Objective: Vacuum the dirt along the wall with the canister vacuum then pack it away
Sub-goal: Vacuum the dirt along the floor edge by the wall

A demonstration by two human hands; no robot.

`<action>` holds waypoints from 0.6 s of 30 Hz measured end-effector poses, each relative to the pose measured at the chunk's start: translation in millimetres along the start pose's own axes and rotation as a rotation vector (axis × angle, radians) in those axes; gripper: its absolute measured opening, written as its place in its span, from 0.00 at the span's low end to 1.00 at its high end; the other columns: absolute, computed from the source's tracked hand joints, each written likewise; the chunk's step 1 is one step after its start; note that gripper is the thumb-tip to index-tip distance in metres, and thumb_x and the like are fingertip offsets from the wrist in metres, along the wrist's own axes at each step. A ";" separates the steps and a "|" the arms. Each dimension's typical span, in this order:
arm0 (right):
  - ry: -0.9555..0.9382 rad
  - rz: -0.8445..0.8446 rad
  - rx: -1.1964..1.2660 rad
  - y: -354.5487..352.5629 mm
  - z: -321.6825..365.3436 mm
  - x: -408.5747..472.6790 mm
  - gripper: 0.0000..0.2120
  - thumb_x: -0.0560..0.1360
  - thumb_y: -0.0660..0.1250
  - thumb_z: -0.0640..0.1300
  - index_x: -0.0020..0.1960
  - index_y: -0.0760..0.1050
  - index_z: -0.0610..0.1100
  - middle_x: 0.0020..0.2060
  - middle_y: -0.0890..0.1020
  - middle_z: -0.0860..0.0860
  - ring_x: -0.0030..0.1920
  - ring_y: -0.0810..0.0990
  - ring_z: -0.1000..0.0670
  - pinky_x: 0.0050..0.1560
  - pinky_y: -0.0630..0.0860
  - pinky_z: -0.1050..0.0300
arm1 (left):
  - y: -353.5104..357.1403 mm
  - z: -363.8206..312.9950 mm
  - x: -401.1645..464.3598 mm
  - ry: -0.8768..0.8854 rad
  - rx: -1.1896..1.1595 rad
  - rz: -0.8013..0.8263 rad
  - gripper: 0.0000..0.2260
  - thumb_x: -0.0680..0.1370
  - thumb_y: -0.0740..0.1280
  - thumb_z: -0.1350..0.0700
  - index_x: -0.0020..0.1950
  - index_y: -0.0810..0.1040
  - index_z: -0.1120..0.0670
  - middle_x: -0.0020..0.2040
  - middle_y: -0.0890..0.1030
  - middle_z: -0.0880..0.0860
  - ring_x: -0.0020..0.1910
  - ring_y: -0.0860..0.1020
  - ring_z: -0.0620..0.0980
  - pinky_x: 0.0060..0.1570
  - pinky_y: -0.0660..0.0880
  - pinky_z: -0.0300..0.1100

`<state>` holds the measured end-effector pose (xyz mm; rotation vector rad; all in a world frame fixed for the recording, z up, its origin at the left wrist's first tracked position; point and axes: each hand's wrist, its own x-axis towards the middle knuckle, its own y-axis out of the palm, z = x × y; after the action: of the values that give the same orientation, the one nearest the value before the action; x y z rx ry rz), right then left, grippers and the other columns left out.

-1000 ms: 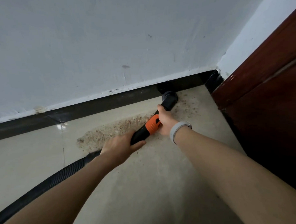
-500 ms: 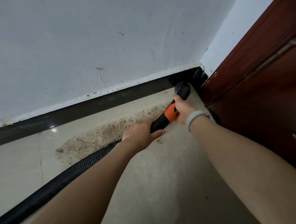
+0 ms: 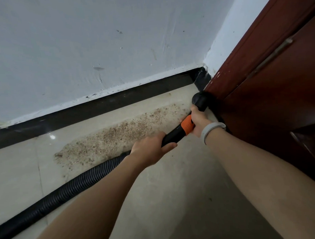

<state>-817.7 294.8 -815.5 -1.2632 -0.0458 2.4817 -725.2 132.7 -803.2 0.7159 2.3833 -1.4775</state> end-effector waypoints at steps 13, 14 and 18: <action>0.150 0.191 0.087 -11.3 -50.7 -35.5 0.19 0.79 0.59 0.57 0.46 0.69 0.40 0.32 0.75 0.46 0.30 0.77 0.48 0.33 0.75 0.54 | 27.9 11.3 -55.1 0.050 0.110 0.067 0.20 0.77 0.51 0.34 0.57 0.66 0.48 0.34 0.70 0.46 0.30 0.70 0.44 0.28 0.64 0.41; 0.149 0.190 0.093 -7.3 -49.6 -37.2 0.18 0.78 0.60 0.57 0.45 0.69 0.40 0.31 0.75 0.46 0.30 0.77 0.48 0.33 0.75 0.54 | 27.0 13.6 -56.5 0.041 0.104 0.064 0.20 0.77 0.51 0.34 0.57 0.66 0.48 0.34 0.70 0.46 0.30 0.70 0.45 0.29 0.65 0.42; 0.119 0.167 0.069 10.7 -35.0 -38.2 0.19 0.79 0.60 0.56 0.47 0.69 0.39 0.32 0.76 0.46 0.30 0.76 0.48 0.32 0.74 0.53 | 12.1 19.8 -48.5 -0.004 0.070 0.029 0.21 0.77 0.52 0.34 0.56 0.67 0.48 0.35 0.70 0.46 0.34 0.72 0.49 0.34 0.68 0.44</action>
<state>-772.7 267.8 -808.8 -1.4348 0.1804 2.5156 -678.6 106.2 -799.6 0.7591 2.3182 -1.5560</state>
